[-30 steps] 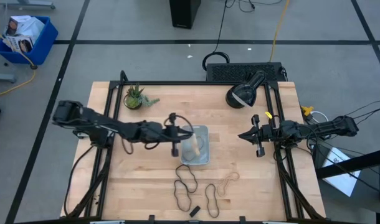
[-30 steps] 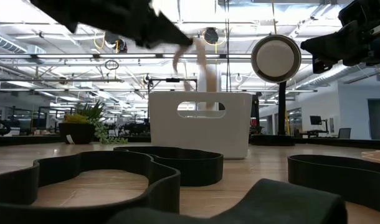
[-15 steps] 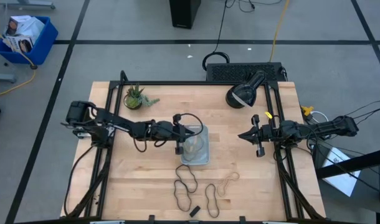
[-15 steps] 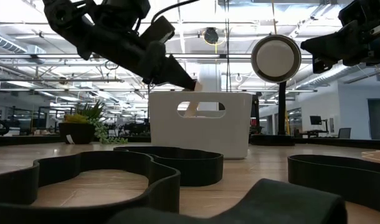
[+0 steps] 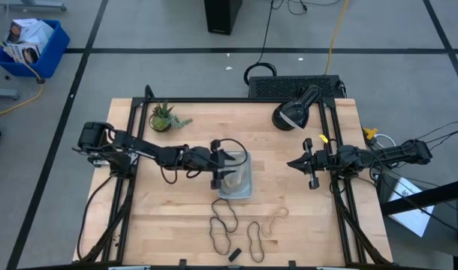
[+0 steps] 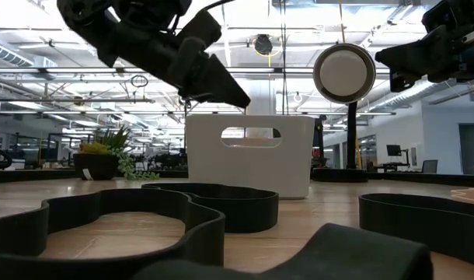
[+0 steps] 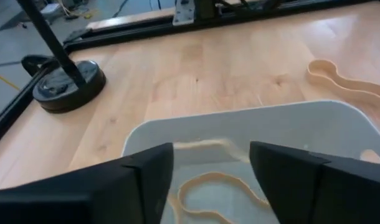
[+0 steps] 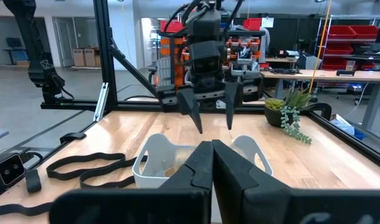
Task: Pick and place rubber bands into bin
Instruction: Put the left light brown rubber band into the bin, then put the light brown rubber band into the bin
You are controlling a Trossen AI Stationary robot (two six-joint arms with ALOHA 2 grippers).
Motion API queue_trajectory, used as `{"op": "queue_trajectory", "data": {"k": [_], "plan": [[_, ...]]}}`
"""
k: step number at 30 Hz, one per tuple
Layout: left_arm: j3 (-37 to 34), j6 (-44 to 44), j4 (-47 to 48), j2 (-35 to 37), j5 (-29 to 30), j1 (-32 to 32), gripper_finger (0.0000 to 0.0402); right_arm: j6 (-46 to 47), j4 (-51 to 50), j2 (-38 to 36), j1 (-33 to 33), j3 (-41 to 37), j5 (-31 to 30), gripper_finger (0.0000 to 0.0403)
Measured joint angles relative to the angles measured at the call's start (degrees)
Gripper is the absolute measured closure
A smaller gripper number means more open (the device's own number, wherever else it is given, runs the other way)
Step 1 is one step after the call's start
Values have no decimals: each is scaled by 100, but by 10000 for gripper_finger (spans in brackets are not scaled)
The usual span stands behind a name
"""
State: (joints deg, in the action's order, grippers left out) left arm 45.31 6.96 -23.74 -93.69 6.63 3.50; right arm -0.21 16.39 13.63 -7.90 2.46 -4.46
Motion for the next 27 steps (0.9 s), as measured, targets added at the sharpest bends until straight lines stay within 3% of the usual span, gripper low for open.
{"op": "queue_trajectory", "data": {"k": [5,8,11,15,22,27], "plan": [[575,85,1128,2,97,120,155,2,1,-1,0,1,2,403],[976,173,1991,2,133,201,155,2,0,0,0,2,2,403],[1152,476,2247,28,157,383,167,2,-1,0,0,0,6,403],[1047,1225,1912,359,234,855,224,2,-4,0,0,1,18,403],[596,1415,2063,1715,523,909,381,153,-48,94,-4,0,19,403],[91,1315,2048,2818,-247,720,391,142,-41,170,-4,1,13,403]]}}
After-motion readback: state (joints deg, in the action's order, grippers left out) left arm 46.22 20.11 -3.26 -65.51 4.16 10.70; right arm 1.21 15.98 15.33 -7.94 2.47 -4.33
